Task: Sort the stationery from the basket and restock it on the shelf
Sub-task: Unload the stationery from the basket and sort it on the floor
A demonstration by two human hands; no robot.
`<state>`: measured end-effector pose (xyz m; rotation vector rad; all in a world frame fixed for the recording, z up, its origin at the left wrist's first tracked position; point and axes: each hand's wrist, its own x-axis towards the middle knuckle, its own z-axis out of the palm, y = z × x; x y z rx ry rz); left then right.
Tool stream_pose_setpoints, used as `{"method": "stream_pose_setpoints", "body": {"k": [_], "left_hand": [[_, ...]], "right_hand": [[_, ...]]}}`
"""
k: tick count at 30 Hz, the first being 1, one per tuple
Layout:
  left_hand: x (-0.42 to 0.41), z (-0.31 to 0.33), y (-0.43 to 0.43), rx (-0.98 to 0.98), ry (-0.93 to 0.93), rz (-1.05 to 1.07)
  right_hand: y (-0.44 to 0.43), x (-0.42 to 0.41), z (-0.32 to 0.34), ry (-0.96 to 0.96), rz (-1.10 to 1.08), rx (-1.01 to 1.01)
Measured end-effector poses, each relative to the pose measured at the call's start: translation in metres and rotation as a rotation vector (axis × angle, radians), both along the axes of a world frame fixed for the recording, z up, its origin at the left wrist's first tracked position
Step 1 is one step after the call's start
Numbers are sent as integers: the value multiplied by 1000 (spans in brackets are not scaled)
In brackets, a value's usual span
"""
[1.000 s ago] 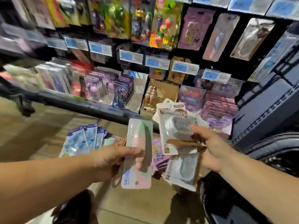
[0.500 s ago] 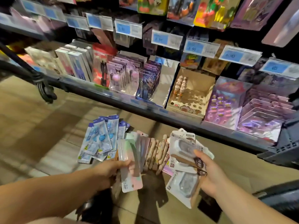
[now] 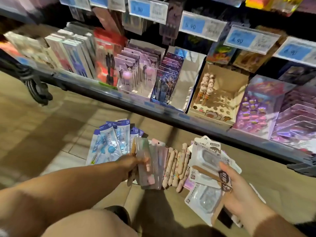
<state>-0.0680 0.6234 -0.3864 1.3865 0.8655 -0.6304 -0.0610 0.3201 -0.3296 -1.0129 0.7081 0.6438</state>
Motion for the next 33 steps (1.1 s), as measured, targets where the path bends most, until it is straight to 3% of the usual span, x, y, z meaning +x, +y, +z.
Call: {"method": "stream_pose_setpoints", "body": {"k": [4,10,12,14,16,20,24,33], "left_hand": [[9,-7,3,243,86,-31],[21,-8,11,602,-79,5],[23,-5,6,556,-165,36],[21,-2,-5,358,-192,95],[17,-2,-22,156,-152,107],[9,-6,-56,-41,-45,98],[8,-11,-77,-82,64,2],[25,-10,-96,54,19,-356]], "right_hand": [[0,-2,3,-15,-15,41],[-3,-5,8,1,-58,70],[-4,-4,7,12,-79,38],[-3,-4,10,12,-104,17],[-3,-3,13,12,-128,17],[-12,-5,12,25,-146,-6],[-20,-8,9,11,-152,4],[-26,-4,12,7,-150,-8]]}}
